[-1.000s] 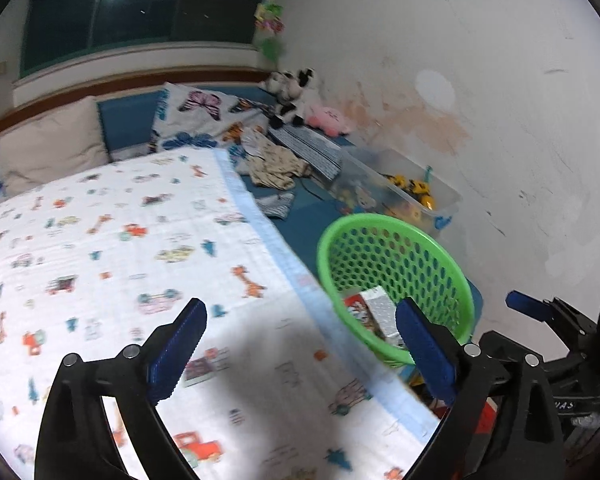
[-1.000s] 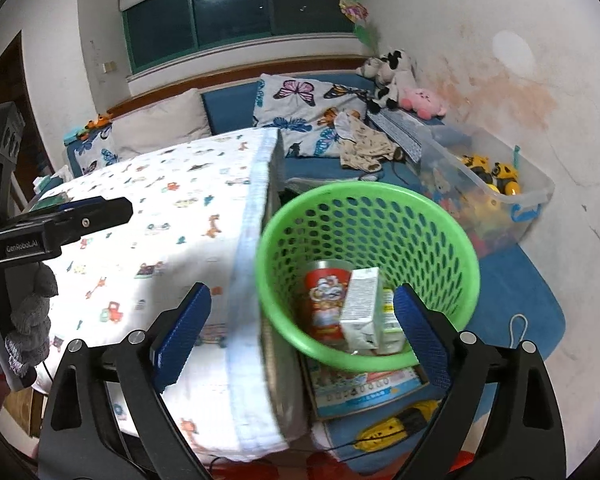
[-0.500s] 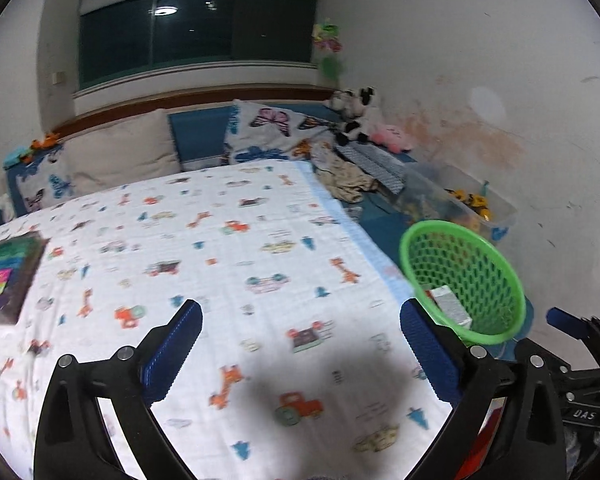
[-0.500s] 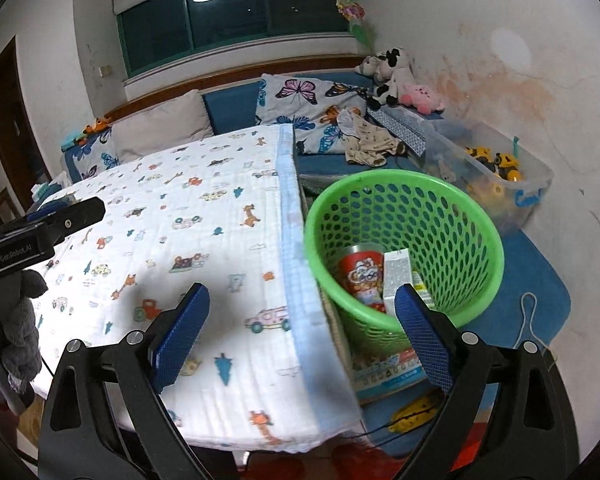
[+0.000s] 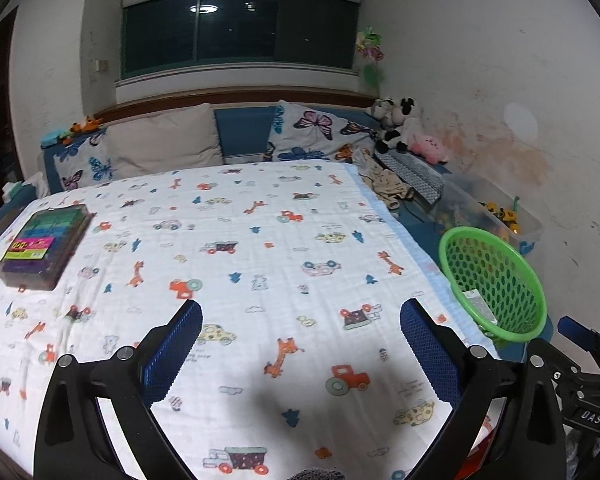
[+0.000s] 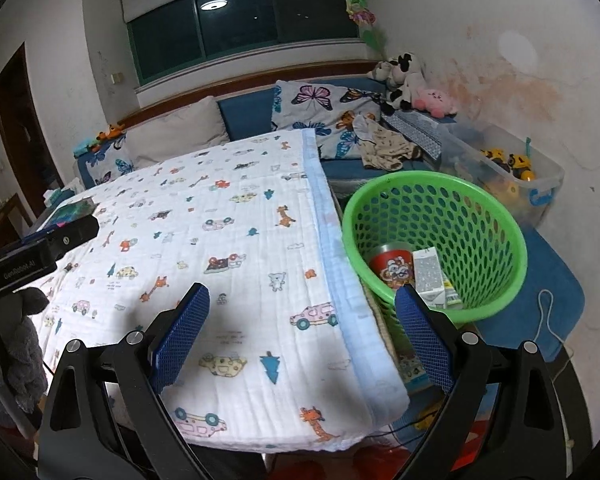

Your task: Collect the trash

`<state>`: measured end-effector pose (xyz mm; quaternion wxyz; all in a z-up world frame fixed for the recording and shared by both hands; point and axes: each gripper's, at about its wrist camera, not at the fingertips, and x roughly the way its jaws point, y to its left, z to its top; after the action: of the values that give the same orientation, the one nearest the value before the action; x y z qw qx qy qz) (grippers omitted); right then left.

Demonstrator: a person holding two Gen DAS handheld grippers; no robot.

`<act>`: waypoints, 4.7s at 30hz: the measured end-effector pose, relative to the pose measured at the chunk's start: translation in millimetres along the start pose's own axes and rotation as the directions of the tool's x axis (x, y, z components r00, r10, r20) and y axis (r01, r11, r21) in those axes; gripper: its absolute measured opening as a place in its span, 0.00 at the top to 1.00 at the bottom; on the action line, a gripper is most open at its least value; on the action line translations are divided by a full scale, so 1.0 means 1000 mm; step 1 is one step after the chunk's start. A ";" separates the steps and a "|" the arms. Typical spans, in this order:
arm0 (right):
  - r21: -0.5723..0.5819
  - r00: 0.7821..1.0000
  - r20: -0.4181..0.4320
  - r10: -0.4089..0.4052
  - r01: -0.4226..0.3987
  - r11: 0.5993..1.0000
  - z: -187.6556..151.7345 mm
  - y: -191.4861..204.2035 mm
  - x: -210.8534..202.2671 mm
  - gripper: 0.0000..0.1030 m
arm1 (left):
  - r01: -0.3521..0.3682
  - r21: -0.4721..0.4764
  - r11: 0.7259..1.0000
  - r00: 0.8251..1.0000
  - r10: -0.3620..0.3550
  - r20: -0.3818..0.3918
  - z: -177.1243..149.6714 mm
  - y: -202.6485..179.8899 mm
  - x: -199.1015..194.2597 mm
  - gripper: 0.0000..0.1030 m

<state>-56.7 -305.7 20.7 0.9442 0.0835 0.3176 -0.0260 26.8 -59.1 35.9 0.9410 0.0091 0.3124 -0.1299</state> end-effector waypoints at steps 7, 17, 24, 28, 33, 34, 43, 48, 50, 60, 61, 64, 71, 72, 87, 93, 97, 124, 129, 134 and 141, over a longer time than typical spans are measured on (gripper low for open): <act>-0.003 1.000 0.003 0.021 -0.021 1.000 0.000 0.008 0.003 0.09 | -0.045 -0.008 0.999 0.999 0.046 0.017 -0.005 0.009 -0.002 0.07; -0.018 0.999 0.001 0.041 -0.041 0.999 0.003 0.017 0.008 0.09 | -0.067 -0.016 0.998 0.997 0.068 0.032 -0.005 0.018 -0.005 0.07; -0.028 0.999 -0.001 0.051 -0.051 0.998 0.003 0.022 0.012 0.09 | -0.111 -0.005 0.994 0.992 0.111 0.052 -0.004 0.017 -0.012 0.07; -0.026 0.999 0.003 0.054 -0.054 0.998 0.004 0.023 0.013 0.09 | -0.136 -0.005 0.991 0.990 0.136 0.048 -0.005 0.018 -0.012 0.07; -0.022 0.999 0.008 0.052 -0.052 0.998 0.004 0.021 0.013 0.09 | -0.158 -0.008 0.987 0.986 0.158 0.060 -0.007 0.020 -0.013 0.07; -0.021 0.999 0.009 0.053 -0.053 0.998 0.004 0.021 0.013 0.09 | -0.160 -0.008 0.987 0.985 0.161 0.060 -0.006 0.020 -0.013 0.07; -0.023 0.998 0.010 0.056 -0.056 0.998 0.004 0.022 0.012 0.08 | -0.175 0.000 0.985 0.983 0.174 0.062 -0.008 0.020 -0.011 0.07; -0.023 0.998 0.010 0.056 -0.056 0.998 0.004 0.023 0.012 0.08 | -0.179 -0.004 0.984 0.982 0.179 0.057 -0.012 0.020 -0.011 0.07; -0.023 0.998 0.011 0.056 -0.056 0.998 0.004 0.023 0.012 0.08 | -0.179 -0.003 0.984 0.982 0.179 0.056 -0.013 0.021 -0.010 0.07; -0.025 0.998 0.011 0.056 -0.056 0.998 0.003 0.024 0.013 0.08 | -0.181 -0.002 0.983 0.982 0.181 0.054 -0.014 0.021 -0.011 0.07; -0.024 0.998 0.011 0.058 -0.057 0.998 0.003 0.024 0.013 0.08 | -0.181 -0.001 0.983 0.982 0.181 0.054 -0.014 0.021 -0.011 0.07; -0.025 0.998 0.010 0.057 -0.057 0.998 0.003 0.024 0.013 0.08 | -0.182 0.000 0.983 0.982 0.182 0.053 -0.015 0.022 -0.011 0.07; -0.025 0.998 0.012 0.055 -0.054 0.998 0.002 0.025 0.013 0.08 | -0.183 0.000 0.983 0.982 0.183 0.054 -0.015 0.022 -0.012 0.07; -0.024 0.998 0.011 0.056 -0.056 0.998 0.002 0.025 0.013 0.08 | -0.184 -0.002 0.983 0.981 0.184 0.054 -0.016 0.022 -0.012 0.07; -0.024 0.998 0.018 0.053 -0.052 0.998 0.001 0.024 0.010 0.08 | -0.185 -0.004 0.983 0.981 0.185 0.061 -0.017 0.023 -0.014 0.07; -0.025 0.998 0.020 0.053 -0.053 0.998 0.001 0.024 0.010 0.08 | -0.186 -0.004 0.983 0.981 0.186 0.060 -0.017 0.023 -0.014 0.07; -0.023 0.998 0.020 0.053 -0.053 0.998 0.001 0.024 0.009 0.08 | -0.184 -0.004 0.983 0.981 0.184 0.059 -0.017 0.023 -0.014 0.07; -0.022 0.998 0.021 0.059 -0.059 0.998 0.001 0.025 0.008 0.08 | -0.186 -0.007 0.983 0.981 0.186 0.057 -0.018 0.022 -0.017 0.07; -0.025 0.998 0.019 0.062 -0.062 0.998 0.001 0.026 0.009 0.08 | -0.193 -0.016 0.981 0.980 0.193 0.054 -0.021 0.023 -0.017 0.07; -0.026 0.998 0.019 0.064 -0.064 0.998 0.000 0.027 0.008 0.08 | -0.194 -0.016 0.981 0.979 0.195 0.054 -0.021 0.024 -0.016 0.07; -0.025 0.998 0.018 0.067 -0.067 0.997 0.000 0.028 0.009 0.08 | -0.199 -0.015 0.980 0.978 0.200 0.056 -0.023 0.023 -0.016 0.07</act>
<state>-47.4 -278.5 19.1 0.9484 0.0822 0.3061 0.0088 6.5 -30.7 25.0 0.9579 0.0322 0.2834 -0.0337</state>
